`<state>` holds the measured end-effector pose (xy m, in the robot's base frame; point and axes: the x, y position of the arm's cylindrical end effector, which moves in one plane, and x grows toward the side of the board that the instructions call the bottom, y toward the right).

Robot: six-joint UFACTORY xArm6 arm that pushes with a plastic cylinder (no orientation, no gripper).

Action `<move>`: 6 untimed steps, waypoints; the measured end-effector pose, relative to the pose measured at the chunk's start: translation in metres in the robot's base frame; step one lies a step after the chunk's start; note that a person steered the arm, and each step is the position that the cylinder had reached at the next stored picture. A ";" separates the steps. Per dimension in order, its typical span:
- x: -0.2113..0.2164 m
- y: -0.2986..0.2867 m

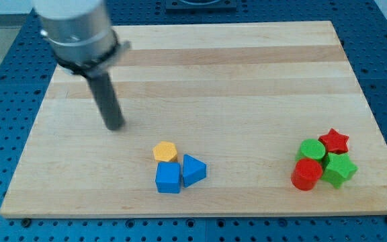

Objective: Place the yellow heart to the top of the yellow hexagon

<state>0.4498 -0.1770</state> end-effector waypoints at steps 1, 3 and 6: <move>-0.080 -0.058; -0.188 -0.128; -0.258 -0.119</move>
<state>0.1914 -0.2958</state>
